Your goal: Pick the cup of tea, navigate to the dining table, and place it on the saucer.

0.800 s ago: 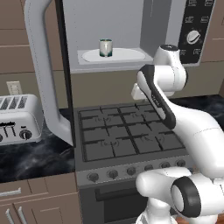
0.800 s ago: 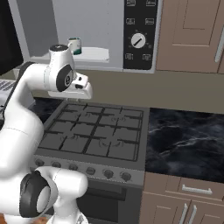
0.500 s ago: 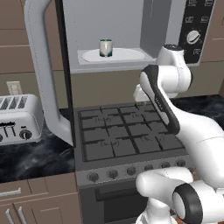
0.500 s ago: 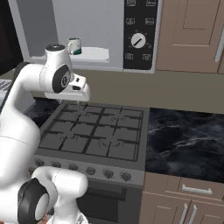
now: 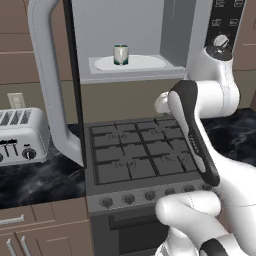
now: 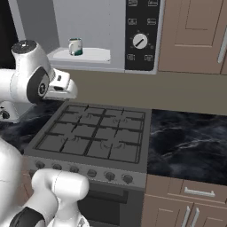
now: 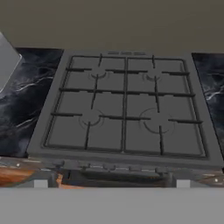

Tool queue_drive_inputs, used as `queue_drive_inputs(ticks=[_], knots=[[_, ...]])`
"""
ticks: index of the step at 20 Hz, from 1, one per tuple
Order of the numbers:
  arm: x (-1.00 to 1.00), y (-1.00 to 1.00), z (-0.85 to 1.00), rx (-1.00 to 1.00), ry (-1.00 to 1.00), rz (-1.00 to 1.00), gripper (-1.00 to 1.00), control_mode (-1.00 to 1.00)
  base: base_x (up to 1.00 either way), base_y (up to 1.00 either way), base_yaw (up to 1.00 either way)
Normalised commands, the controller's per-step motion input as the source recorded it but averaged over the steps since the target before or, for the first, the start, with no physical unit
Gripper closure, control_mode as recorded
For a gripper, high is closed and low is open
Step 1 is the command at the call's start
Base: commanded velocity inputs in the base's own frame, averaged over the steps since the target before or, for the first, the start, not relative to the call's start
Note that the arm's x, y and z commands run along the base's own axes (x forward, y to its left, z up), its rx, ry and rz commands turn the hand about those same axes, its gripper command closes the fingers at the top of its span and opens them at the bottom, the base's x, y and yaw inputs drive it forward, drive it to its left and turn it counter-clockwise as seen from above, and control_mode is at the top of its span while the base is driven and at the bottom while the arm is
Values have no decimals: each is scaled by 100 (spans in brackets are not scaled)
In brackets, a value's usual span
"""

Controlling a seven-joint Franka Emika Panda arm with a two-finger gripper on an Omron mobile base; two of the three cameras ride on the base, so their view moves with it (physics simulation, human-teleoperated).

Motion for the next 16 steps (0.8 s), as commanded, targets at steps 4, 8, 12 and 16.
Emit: queue_drive_inputs(ticks=[4,8,12,16], knots=[[0,60,76,0,-28,-8,-100,-100,0,0,0],[7,52,69,0,-31,-9,-100,-100,0,0,0],[47,25,45,1,-30,-10,-100,-100,0,0,0],[68,-20,5,16,-20,-2,-100,-100,0,0,0]])
